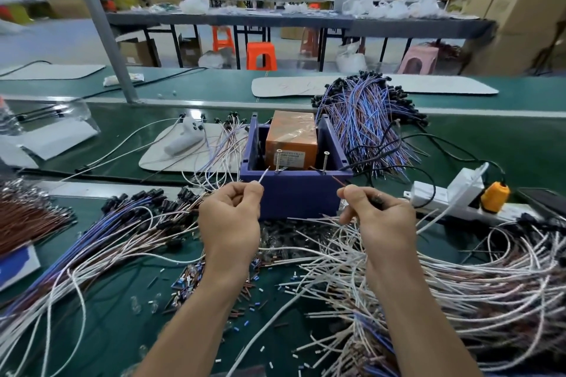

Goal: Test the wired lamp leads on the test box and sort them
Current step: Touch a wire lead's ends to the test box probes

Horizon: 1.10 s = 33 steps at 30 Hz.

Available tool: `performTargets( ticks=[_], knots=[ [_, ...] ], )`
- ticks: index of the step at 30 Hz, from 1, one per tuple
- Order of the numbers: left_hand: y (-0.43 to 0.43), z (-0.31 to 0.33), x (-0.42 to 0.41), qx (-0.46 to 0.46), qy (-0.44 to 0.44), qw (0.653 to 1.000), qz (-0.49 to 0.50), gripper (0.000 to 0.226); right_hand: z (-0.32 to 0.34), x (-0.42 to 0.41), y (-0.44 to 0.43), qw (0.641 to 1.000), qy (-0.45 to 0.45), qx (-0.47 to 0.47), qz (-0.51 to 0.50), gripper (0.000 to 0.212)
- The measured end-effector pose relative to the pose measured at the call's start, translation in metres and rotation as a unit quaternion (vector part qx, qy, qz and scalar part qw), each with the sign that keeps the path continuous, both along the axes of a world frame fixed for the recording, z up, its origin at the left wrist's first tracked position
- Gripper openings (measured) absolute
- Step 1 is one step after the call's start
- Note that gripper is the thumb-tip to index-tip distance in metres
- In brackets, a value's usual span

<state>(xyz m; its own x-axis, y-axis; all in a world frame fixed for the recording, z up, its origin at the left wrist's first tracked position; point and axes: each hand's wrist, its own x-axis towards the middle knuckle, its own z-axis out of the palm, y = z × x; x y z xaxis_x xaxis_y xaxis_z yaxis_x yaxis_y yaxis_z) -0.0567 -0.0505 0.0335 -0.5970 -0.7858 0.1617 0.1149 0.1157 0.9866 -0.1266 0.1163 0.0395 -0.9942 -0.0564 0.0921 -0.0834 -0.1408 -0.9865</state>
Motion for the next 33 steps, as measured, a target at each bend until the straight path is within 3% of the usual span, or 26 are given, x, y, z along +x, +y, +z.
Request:
performTargets(
  ticks=[5,33],
  knots=[
    [-0.0003,0.0003,-0.0034,0.029,0.01,0.999,-0.016,0.034,-0.0036,-0.0022,0.0007,1.0,0.001,-0.006,0.003,0.016],
    [0.002,0.0016,-0.0055,-0.016,0.003,0.999,-0.049,0.028,0.0039,-0.007,-0.0061,0.994,0.047,0.08,-0.054,0.012]
  ],
)
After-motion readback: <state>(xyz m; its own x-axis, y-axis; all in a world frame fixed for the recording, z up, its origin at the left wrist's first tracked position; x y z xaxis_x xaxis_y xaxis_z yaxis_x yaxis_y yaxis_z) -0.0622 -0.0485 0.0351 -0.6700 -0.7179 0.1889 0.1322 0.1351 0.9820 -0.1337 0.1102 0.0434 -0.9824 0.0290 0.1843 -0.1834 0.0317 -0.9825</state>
